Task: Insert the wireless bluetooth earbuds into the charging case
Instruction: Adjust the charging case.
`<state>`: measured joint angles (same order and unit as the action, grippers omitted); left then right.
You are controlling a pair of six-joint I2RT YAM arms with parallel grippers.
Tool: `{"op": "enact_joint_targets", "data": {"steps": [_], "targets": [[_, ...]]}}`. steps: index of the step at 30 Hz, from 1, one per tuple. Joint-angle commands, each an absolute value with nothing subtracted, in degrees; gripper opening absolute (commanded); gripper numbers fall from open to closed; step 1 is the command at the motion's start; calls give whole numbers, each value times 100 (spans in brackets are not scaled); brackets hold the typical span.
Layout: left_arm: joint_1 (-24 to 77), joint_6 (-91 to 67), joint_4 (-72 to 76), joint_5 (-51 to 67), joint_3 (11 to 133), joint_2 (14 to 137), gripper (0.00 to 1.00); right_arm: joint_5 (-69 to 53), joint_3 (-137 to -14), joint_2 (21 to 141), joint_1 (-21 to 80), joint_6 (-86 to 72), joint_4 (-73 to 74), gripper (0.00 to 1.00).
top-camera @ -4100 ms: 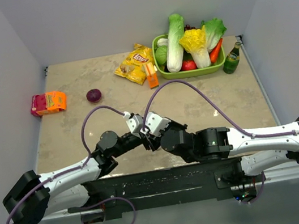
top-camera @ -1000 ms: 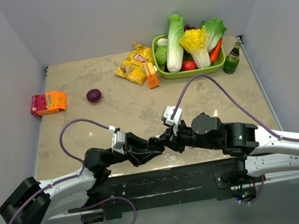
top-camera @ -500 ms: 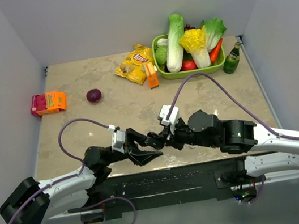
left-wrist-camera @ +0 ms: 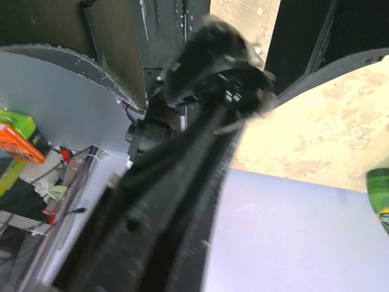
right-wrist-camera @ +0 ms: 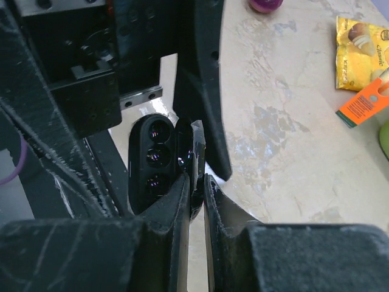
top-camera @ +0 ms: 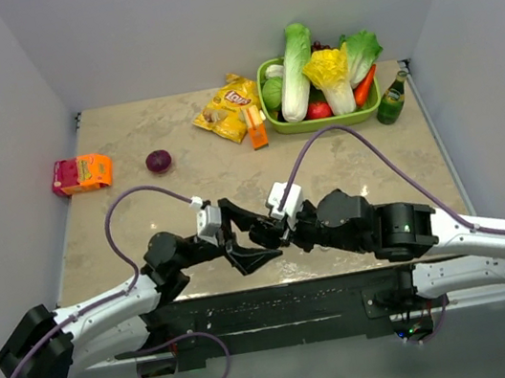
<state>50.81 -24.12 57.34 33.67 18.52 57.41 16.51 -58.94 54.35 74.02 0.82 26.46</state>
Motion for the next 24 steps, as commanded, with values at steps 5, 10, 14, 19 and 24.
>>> {"op": "enact_joint_targets", "data": {"steps": [5, 10, 14, 19, 24], "targets": [[5098, -2285, 5098, 3269, 2417, 6011, 84, 2373, -6284, 5326, 7769, 676, 2865, 0], [5089, -2127, 4887, 3498, 2566, 6064, 84, 2373, -6293, 5177, 7866, 791, 2918, 0], [5089, -2057, 4834, 3691, 2575, 6091, 81, 2391, -6302, 5071, 7936, 914, 2936, 0], [5028, -2065, 4939, 3964, 2549, 6100, 70, 2610, -6319, 5089, 8077, 976, 3015, 0], [4966, -2179, 5027, 4069, 2531, 6064, 70, 2637, -6293, 5098, 8156, 1011, 3041, 0]]}}
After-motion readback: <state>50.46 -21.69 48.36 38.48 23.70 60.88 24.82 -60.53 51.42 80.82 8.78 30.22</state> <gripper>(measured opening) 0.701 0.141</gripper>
